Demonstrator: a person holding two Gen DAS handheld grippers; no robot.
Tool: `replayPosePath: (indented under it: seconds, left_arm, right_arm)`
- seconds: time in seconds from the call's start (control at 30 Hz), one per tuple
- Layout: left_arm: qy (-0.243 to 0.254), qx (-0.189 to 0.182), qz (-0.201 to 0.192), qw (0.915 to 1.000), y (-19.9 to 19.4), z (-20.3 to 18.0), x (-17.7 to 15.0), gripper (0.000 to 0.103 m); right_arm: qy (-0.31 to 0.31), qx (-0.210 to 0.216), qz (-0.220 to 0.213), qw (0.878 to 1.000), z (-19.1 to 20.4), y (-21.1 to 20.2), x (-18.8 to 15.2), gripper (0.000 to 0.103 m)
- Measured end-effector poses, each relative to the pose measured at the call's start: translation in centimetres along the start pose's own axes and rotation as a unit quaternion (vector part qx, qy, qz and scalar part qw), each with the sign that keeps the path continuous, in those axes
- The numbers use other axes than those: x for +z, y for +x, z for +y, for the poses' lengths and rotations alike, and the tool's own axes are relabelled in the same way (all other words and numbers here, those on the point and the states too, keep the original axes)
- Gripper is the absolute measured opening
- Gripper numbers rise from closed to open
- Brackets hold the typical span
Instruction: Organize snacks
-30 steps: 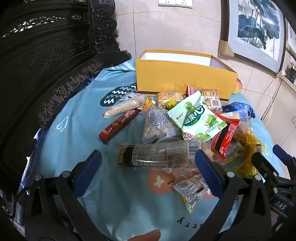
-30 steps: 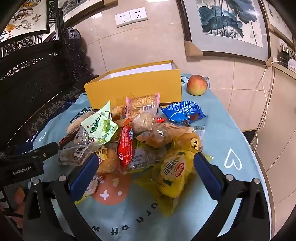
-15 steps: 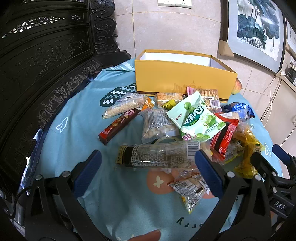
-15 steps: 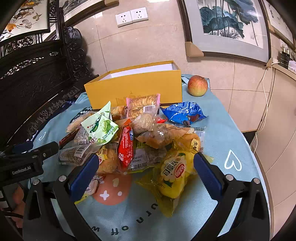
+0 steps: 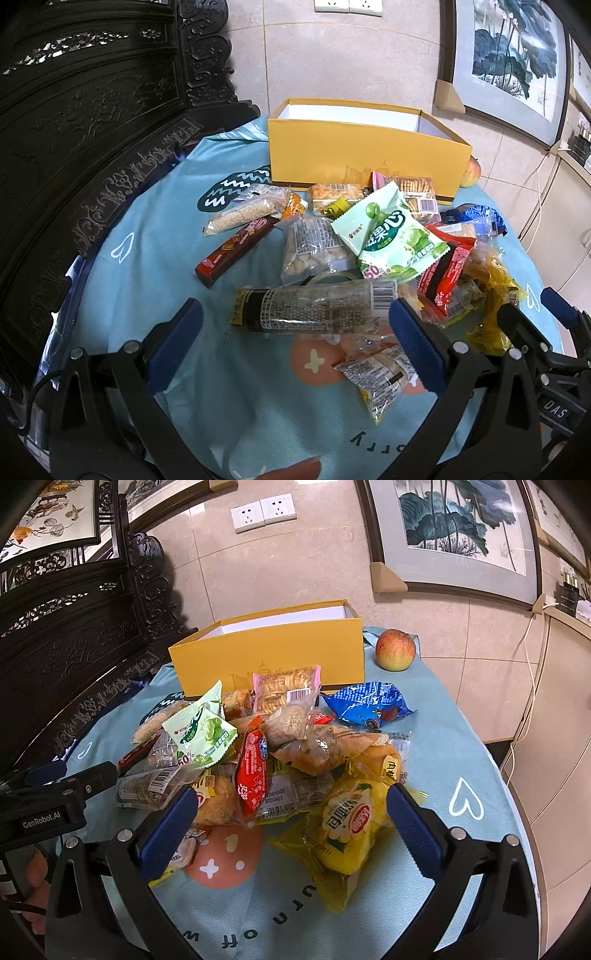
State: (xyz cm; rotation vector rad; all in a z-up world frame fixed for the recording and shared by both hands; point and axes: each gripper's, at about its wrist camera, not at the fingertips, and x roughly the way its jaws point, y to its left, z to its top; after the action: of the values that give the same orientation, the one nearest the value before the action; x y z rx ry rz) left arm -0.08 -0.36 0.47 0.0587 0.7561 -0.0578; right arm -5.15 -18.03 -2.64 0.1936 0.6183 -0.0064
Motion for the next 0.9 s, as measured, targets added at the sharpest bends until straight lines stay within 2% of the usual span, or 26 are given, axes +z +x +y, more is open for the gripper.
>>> replayPosePath:
  seconds: [0.9]
  left_arm:
    - [0.001, -0.001, 0.000, 1.0000, 0.04, 0.08, -0.11, 0.101]
  right_arm:
    - [0.002, 0.000, 0.001, 1.000, 0.04, 0.02, -0.19, 0.102]
